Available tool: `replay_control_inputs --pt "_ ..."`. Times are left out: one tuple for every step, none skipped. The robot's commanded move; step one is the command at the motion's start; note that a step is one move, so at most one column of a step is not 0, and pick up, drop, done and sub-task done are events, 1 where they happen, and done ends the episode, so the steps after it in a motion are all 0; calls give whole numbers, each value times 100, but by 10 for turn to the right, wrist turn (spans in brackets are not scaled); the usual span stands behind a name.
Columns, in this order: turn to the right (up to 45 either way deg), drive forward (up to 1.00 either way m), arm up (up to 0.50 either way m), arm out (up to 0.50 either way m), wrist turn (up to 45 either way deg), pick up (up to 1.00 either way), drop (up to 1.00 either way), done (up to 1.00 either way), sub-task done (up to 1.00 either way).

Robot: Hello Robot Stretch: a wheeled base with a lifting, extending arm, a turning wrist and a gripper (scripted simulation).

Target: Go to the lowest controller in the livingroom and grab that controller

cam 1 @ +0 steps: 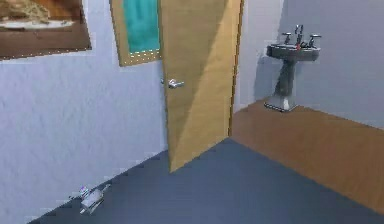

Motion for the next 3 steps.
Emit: replay_control_inputs --pt "-360 0 0 0 0 0 0 0 0" --pt "-30 0 0 0 0 0 0 0 0" --pt "0 45 0 0 0 0 0 0 0"
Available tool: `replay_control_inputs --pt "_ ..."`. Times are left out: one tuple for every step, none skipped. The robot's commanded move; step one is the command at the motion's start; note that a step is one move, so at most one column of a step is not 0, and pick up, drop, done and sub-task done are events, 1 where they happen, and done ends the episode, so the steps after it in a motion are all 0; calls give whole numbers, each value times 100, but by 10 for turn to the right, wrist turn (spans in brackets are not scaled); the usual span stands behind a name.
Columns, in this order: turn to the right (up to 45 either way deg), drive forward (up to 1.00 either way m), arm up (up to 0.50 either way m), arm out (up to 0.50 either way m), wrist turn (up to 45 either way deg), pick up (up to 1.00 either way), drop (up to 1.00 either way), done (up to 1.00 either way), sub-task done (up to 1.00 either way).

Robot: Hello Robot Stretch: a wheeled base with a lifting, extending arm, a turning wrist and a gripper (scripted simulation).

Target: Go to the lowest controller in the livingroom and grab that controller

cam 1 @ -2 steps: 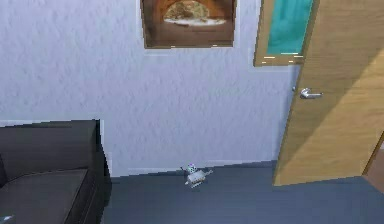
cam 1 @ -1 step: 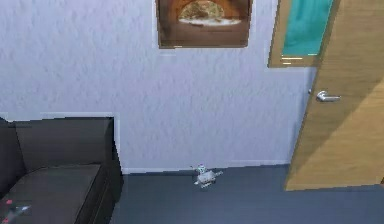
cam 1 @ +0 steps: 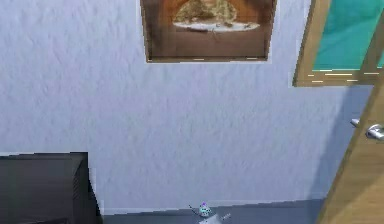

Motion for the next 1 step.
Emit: replay_control_inputs --pt "-450 0 0 0 0 0 0 0 0"
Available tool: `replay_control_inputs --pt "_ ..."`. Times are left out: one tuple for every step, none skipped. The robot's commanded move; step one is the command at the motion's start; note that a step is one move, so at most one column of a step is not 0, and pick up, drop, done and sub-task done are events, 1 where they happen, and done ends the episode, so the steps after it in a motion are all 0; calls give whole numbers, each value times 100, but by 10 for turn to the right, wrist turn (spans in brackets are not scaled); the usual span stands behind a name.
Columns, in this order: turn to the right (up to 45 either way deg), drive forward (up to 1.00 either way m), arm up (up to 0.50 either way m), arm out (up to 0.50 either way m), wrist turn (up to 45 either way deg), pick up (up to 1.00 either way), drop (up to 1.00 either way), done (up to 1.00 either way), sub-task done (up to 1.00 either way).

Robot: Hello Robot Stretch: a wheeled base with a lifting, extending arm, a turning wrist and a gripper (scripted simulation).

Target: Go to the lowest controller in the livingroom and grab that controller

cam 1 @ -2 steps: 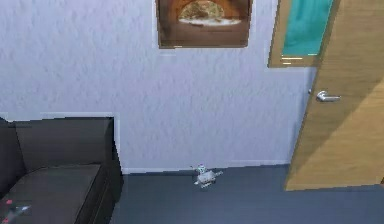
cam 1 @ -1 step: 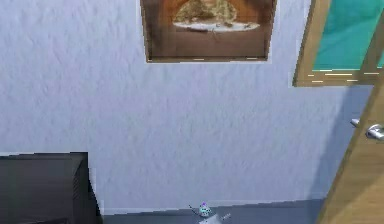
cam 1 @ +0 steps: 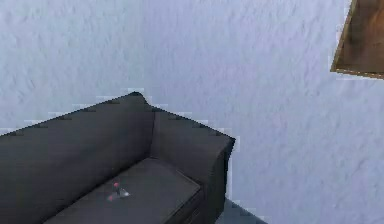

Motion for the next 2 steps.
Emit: replay_control_inputs --pt "-450 0 0 0 0 0 0 0 0" --pt "-450 0 0 0 0 0 0 0 0"
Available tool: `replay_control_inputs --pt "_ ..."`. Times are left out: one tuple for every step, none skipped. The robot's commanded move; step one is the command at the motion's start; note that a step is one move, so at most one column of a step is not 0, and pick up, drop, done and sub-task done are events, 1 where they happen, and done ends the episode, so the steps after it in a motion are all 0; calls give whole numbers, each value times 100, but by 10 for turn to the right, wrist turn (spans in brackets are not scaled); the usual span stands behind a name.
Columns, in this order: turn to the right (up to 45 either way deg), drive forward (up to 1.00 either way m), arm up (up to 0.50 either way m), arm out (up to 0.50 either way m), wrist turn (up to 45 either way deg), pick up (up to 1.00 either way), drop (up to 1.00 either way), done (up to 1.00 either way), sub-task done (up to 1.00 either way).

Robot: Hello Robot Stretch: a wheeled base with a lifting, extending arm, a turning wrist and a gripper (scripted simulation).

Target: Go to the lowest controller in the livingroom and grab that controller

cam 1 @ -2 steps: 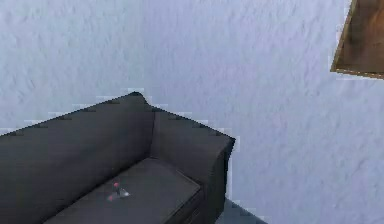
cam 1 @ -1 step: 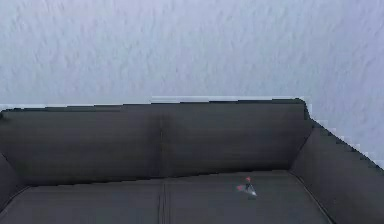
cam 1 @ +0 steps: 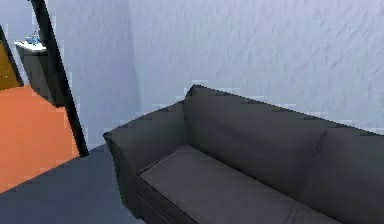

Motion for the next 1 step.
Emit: replay_control_inputs --pt "-240 0 0 0 0 0 0 0 0"
